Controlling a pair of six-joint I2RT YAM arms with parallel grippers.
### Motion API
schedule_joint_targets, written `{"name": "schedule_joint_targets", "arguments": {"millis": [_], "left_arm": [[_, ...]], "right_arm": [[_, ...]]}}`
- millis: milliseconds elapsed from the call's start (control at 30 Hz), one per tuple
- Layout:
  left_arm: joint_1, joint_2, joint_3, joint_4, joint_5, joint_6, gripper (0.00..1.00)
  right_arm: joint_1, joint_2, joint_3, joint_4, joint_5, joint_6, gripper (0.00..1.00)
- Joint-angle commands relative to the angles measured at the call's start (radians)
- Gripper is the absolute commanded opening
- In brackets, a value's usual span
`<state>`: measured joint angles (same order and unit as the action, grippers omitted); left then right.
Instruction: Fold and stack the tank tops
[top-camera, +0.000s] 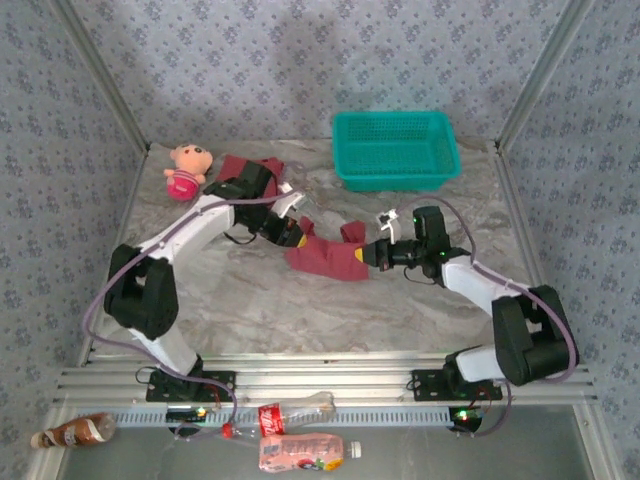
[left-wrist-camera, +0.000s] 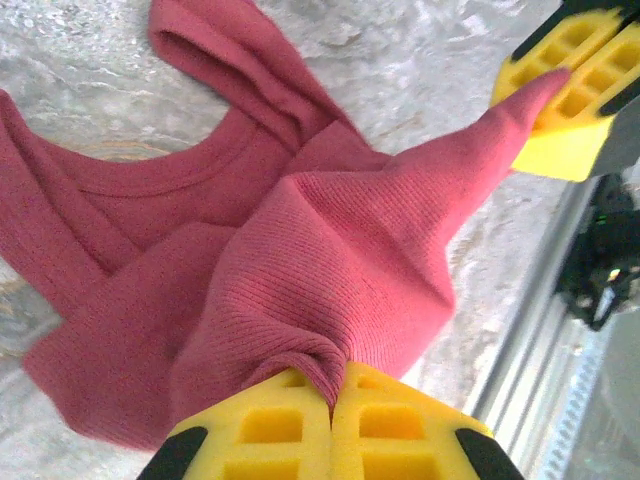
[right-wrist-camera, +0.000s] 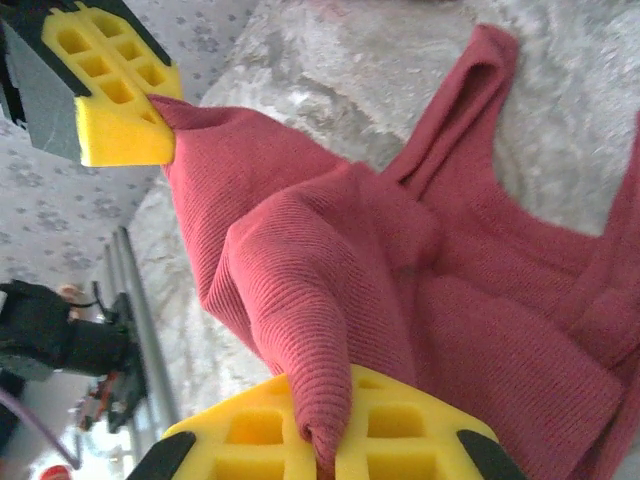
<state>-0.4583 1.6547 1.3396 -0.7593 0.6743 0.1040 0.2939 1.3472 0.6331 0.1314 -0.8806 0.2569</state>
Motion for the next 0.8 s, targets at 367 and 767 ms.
{"name": "schedule_joint_targets", "arguments": {"millis": [367,767], "left_arm": [[0.008,-0.083,-0.121,0.020,0.243,-0.243,0.00],[0.146,0.245,-0.006,0.151,0.195,-0.280,0.00]], "right_arm": [[0.014,-0.187,-0.050,-0.144,-0.093,0.235,0.02],[-0.052,0.354,0.264,-0.210,-0.037,0.020,0.02]]}}
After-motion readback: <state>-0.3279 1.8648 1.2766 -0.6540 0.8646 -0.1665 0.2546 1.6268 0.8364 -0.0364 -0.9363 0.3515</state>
